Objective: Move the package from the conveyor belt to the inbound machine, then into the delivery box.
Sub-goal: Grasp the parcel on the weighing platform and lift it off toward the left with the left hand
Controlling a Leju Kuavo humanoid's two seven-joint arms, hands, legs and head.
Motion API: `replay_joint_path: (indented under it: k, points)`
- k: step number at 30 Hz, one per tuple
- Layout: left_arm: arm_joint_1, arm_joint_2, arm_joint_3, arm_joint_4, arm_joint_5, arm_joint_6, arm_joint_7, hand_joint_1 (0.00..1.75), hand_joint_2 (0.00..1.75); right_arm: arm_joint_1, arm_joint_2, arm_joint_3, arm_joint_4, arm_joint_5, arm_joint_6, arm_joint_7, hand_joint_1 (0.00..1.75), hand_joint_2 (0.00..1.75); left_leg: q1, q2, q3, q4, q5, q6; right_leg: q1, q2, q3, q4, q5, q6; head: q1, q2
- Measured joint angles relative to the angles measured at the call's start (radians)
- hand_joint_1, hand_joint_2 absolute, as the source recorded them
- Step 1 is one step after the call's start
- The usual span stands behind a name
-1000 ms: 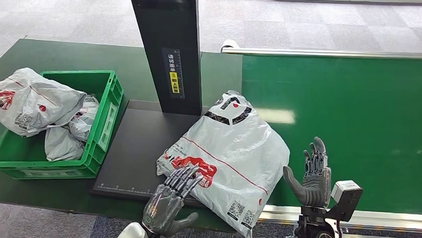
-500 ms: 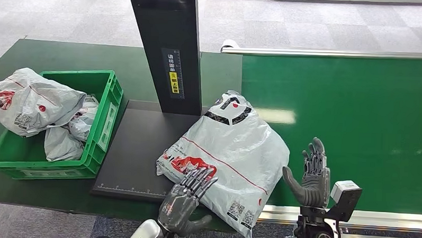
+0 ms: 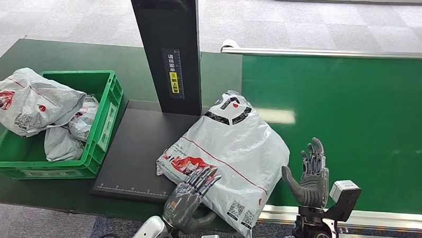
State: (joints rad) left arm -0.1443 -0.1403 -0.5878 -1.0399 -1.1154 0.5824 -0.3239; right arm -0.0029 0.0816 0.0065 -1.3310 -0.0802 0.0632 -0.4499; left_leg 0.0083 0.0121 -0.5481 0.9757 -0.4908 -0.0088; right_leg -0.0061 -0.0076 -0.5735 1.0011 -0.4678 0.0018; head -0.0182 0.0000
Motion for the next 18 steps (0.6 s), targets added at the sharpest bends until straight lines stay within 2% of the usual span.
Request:
replay_joint_path:
  k: [12, 18]
  points:
    - [-0.021, -0.021, 0.011, 0.065, 0.052, 0.015, -0.008, 1.75, 1.75, 0.022, 0.007, 0.0, -0.026, -0.012, -0.011, 0.008, 0.0, 1.75, 0.0, 0.0, 0.0, 0.0, 0.0, 0.0, 0.0, 0.0, 0.0, 0.0, 0.0, 0.0, 0.0, 0.0]
    - [-0.016, -0.027, 0.026, 0.055, 0.169, -0.023, -0.067, 1.75, 1.75, 0.025, 0.007, 0.001, -0.034, -0.012, -0.012, 0.01, 0.0, 1.75, 0.0, 0.0, 0.0, 0.0, 0.0, 0.0, 0.0, 0.0, 0.0, 0.0, 0.0, 0.0, 0.0, 0.0]
